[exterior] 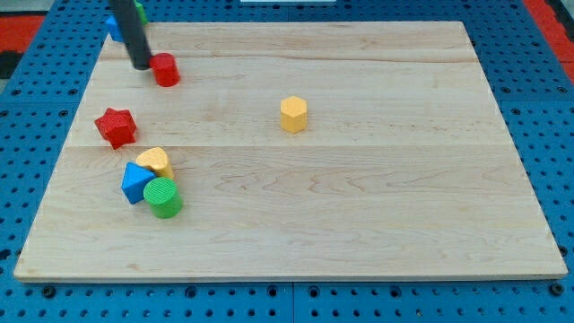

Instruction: Slide the red circle slightly left

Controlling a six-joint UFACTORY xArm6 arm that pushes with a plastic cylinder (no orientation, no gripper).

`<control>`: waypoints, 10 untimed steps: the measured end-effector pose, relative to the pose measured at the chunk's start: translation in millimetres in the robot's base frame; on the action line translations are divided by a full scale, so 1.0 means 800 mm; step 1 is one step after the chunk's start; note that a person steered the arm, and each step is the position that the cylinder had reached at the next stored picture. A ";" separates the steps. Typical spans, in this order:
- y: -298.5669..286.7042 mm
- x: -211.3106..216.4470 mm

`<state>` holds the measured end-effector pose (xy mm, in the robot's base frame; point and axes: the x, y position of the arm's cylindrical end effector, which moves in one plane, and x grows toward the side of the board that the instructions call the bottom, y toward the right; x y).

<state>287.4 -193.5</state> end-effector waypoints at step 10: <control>0.069 0.009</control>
<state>294.3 -138.6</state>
